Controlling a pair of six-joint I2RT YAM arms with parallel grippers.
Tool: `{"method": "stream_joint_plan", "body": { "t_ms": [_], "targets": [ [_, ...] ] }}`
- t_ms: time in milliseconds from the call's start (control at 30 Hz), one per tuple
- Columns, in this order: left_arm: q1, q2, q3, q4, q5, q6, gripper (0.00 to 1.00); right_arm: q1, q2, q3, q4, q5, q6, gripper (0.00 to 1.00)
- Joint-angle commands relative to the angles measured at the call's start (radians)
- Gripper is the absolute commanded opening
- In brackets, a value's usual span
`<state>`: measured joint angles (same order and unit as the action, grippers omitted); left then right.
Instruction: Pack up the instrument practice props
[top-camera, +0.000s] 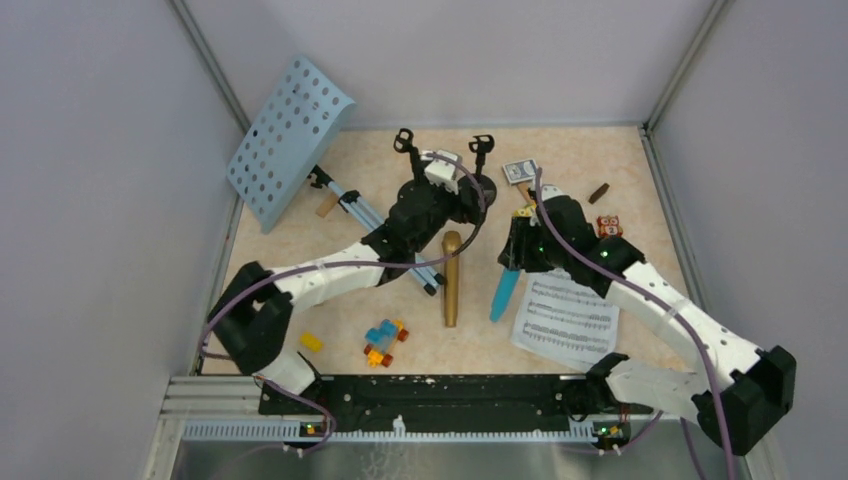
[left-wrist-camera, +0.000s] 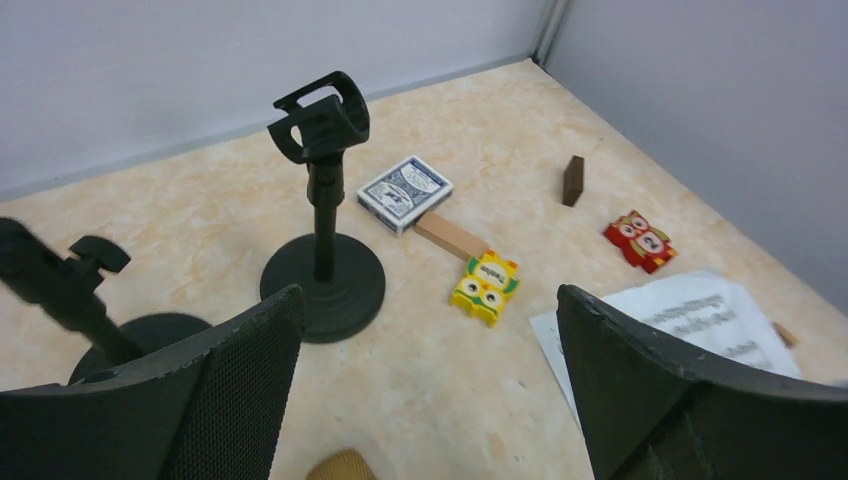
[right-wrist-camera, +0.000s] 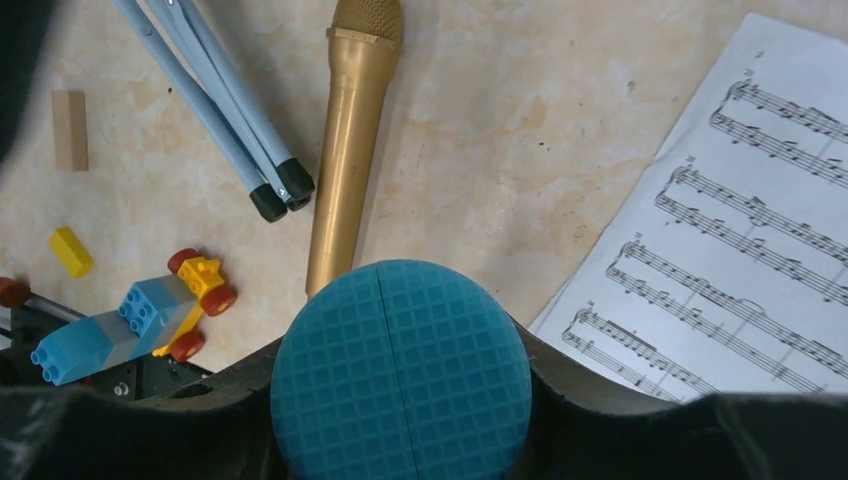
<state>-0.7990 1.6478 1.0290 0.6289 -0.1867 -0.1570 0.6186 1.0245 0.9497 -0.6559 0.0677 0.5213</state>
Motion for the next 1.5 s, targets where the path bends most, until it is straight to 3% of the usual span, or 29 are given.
{"method": "stream_joint_plan", "body": {
  "t_ms": [0, 100, 367, 500, 767, 1033, 1233, 1333, 1467],
  "targets": [
    [-0.014, -0.233, -0.024, -0.370, -0.040, -0.130, 0.99, -0.035, 0.096, 0.003, 0.104, -0.128, 0.013, 0.09],
    [-0.014, -0.398, -0.075, -0.519, -0.005, -0.173, 0.99, -0.053, 0.186, -0.012, 0.167, -0.176, 0.013, 0.09],
    [-0.015, -0.819, -0.248, -0.686, -0.007, -0.141, 0.99, -0.066, 0.430, -0.002, 0.305, -0.143, 0.006, 0.09],
    [-0.015, -0.927, -0.296, -0.741, -0.055, -0.115, 0.99, -0.066, 0.506, -0.017, 0.445, -0.076, 0.046, 0.16],
    [-0.015, -1.028, -0.351, -0.832, -0.090, -0.113, 0.99, -0.067, 0.573, -0.084, 0.647, 0.002, 0.186, 0.19],
    [-0.015, -1.102, -0.411, -0.851, -0.101, -0.112, 0.99, -0.052, 0.692, -0.063, 0.685, -0.045, 0.197, 0.45],
    [-0.014, -1.125, -0.418, -0.866, -0.129, -0.100, 0.99, -0.039, 0.687, -0.076, 0.694, -0.060, 0.200, 0.65],
    [-0.014, -1.134, -0.414, -0.890, -0.136, -0.102, 0.99, -0.039, 0.655, -0.082, 0.681, -0.060, 0.200, 0.73],
    [-0.015, -1.151, -0.419, -0.897, -0.143, -0.111, 0.99, -0.040, 0.592, -0.082, 0.618, -0.050, 0.195, 0.75]
  ]
}}
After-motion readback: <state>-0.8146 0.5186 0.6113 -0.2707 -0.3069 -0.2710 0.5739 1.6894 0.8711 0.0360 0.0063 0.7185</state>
